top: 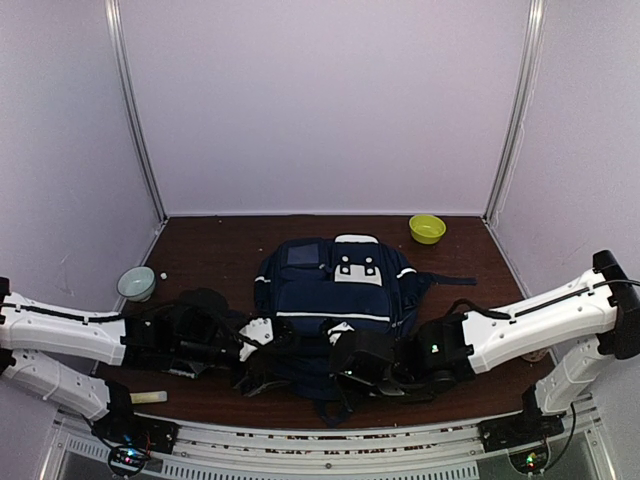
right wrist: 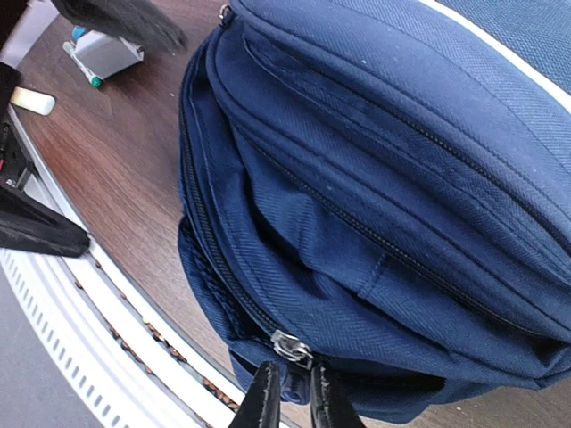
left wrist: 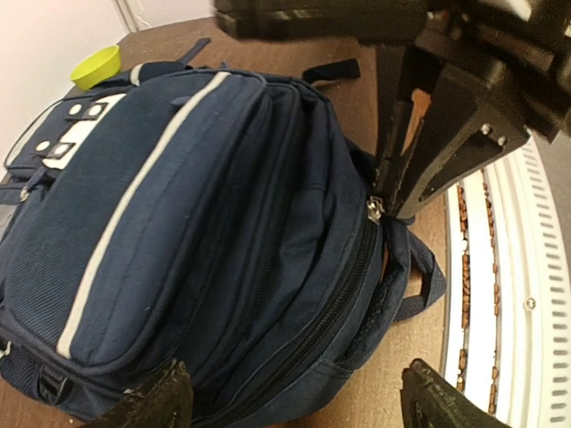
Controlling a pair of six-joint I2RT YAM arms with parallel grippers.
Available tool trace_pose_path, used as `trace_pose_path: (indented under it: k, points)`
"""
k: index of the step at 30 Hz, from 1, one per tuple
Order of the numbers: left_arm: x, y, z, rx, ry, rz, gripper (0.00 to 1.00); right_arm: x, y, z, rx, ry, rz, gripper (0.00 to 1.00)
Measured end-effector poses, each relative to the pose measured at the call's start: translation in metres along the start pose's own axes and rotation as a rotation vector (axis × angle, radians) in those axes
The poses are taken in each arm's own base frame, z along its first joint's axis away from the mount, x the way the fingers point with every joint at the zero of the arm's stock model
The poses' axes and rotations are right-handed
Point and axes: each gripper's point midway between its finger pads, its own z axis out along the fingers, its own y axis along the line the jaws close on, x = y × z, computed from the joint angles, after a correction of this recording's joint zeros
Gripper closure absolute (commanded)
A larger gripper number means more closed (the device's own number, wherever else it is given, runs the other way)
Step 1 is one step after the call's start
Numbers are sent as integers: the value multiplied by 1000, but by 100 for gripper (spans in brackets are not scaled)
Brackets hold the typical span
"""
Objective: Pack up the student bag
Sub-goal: Zip the student bag into the largest pocket of the bag.
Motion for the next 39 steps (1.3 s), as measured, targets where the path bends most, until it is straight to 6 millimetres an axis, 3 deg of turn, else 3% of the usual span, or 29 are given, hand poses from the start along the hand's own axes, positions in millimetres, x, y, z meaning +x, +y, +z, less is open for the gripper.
trace_pose_path:
  k: [6, 15, 27, 33, 38, 39]
  points:
    - [4, -7, 16, 52, 18, 53, 26, 2, 0, 4, -12, -1, 11, 88]
    - [-9, -14, 27, 100, -4, 123, 28, 7, -1, 8, -17, 13, 31, 77]
    - [3, -20, 39, 124, 39, 155, 42, 8, -2, 14, -5, 16, 32, 94]
    - [-6, -16, 48, 112, 38, 202, 70, 7, -3, 13, -1, 13, 23, 100]
    - [0, -8, 55, 67, 58, 245, 99, 4, -3, 9, -7, 3, 24, 100]
    - [-1, -7, 55, 58, 58, 254, 100, 3, -2, 7, -9, -1, 26, 100]
